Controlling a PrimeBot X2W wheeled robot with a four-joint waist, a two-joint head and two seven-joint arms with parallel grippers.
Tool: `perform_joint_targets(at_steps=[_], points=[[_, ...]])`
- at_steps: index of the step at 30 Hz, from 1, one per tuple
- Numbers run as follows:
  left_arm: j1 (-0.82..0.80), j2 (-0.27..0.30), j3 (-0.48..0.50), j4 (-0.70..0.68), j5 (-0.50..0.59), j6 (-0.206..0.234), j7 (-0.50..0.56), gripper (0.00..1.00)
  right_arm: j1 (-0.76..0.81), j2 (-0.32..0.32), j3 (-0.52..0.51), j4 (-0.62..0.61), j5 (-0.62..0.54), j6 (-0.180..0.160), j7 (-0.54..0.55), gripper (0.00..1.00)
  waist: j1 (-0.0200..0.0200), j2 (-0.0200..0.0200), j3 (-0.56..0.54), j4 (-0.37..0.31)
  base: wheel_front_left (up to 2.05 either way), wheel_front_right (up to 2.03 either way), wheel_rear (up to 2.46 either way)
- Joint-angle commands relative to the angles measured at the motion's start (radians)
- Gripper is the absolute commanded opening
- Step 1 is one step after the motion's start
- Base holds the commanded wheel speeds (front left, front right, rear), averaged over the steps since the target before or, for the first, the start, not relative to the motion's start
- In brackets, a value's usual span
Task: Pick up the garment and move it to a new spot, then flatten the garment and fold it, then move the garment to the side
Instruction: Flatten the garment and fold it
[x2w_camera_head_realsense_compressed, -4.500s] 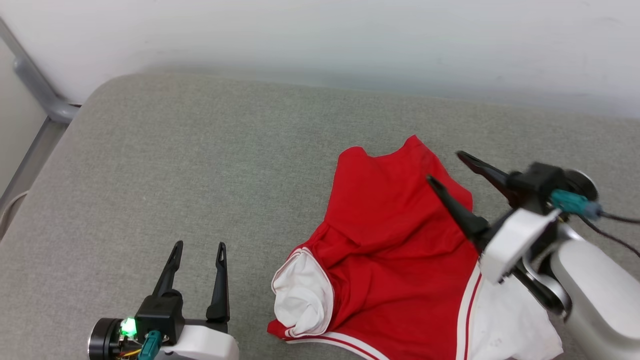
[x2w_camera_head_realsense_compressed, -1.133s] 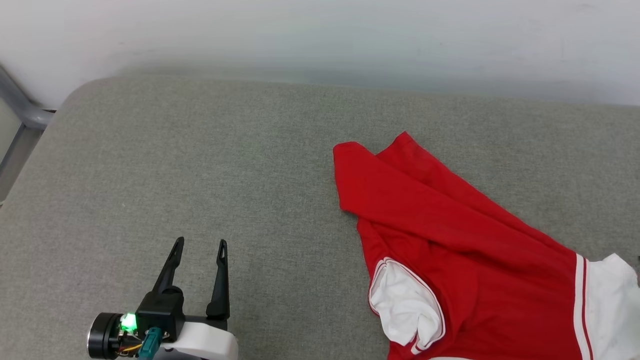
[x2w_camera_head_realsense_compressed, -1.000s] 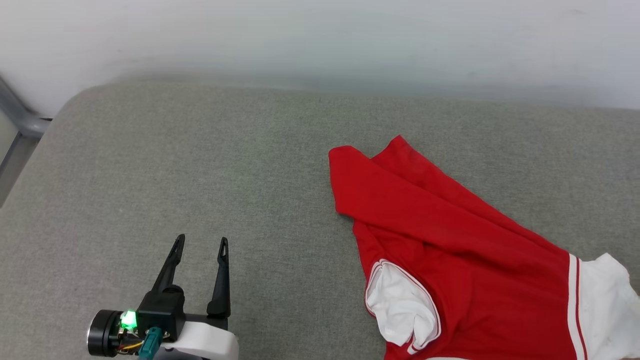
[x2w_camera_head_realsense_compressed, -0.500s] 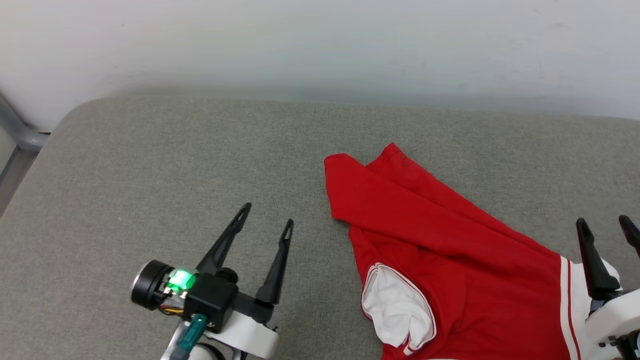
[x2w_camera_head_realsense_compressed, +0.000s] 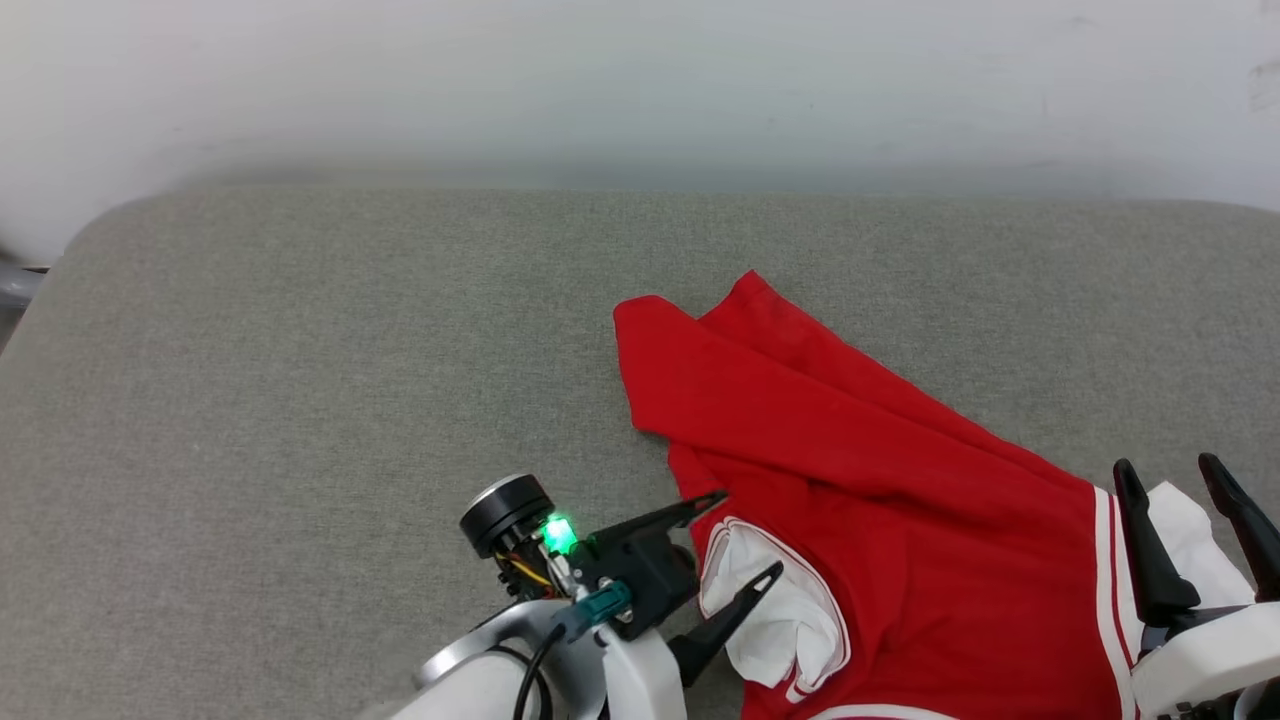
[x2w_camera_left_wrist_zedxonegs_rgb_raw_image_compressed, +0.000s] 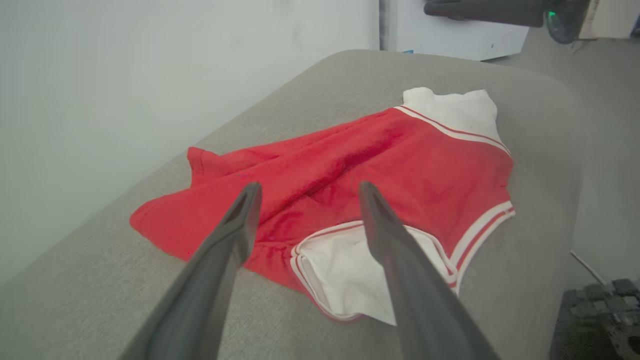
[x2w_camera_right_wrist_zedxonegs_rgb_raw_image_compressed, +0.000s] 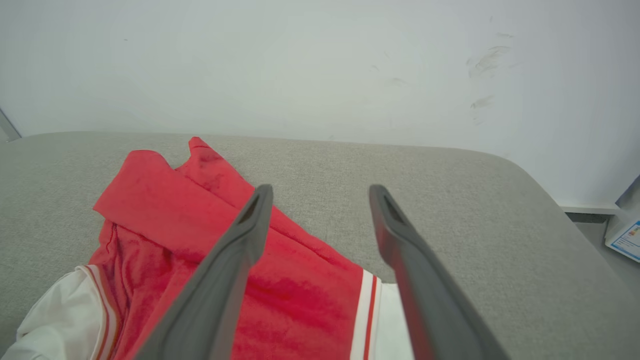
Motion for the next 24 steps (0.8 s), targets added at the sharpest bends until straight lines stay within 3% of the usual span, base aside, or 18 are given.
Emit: perform_joint_targets(at_steps=[1,8,9,13,21,24], points=[[-0.041,0.011,-0.034,-0.001,-0.030,0.000,0.031,1.00,0.000,0.006,-0.002,-0.005,-0.008,-0.001,0.003,1.00,0.0001,0.0000,0.014,-0.010,0.00,0.00,0.00],[-0.195,0.062,-0.225,0.036,-0.186,0.000,0.248,1.00,-0.033,0.014,-0.001,-0.013,-0.014,-0.001,0.004,1.00,0.0001,0.0000,0.065,-0.041,0.00,0.00,0.00],[-0.259,0.076,-0.307,0.057,-0.220,0.000,0.327,1.00,-0.048,0.018,0.000,-0.015,-0.020,-0.001,0.004,1.00,0.0001,0.0000,0.092,-0.052,0.00,0.00,0.00],[-0.342,0.075,-0.404,0.079,-0.274,0.000,0.393,1.00,-0.069,0.022,0.003,-0.009,-0.022,-0.001,0.000,1.00,0.0001,0.0000,0.125,-0.067,0.00,0.00,0.00],[-0.427,0.070,-0.470,0.126,-0.312,0.000,0.487,1.00,-0.109,0.024,0.016,0.015,-0.021,-0.001,-0.017,1.00,0.0001,0.0000,0.180,-0.091,0.00,0.00,0.00],[-0.358,0.064,-0.472,0.074,-0.266,0.000,0.629,1.00,-0.127,0.026,0.028,0.031,-0.022,-0.001,-0.027,1.00,0.0001,0.0000,0.201,-0.106,0.00,0.00,0.00]])
